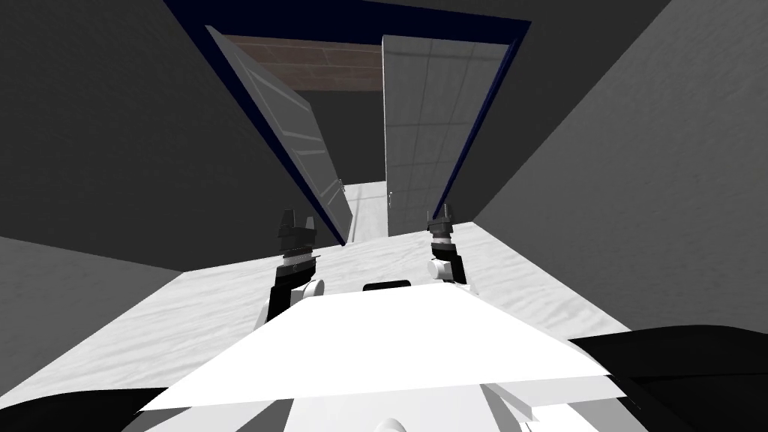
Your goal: Push the door open
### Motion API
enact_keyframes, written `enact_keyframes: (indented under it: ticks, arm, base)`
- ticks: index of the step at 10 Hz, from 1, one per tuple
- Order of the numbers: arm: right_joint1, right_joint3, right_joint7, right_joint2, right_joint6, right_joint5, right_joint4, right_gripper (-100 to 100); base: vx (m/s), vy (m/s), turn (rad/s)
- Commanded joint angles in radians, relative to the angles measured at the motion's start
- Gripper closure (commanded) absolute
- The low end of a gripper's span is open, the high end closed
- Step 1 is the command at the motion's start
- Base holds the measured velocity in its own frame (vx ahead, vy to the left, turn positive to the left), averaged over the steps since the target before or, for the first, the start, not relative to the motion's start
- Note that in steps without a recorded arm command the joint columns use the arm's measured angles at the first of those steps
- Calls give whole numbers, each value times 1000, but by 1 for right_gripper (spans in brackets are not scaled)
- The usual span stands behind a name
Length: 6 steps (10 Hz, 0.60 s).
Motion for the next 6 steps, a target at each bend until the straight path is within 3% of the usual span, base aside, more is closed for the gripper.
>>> enact_keyframes:
  ticks: [1, 6]
  arm:
    - [-11, 9, -26, 0, -17, -15, 39, -100]
    - [-45, 26, -118, -5, -61, -73, 161, -100]
  base:
    - [102, -37, 87]
    - [95, -33, 113]
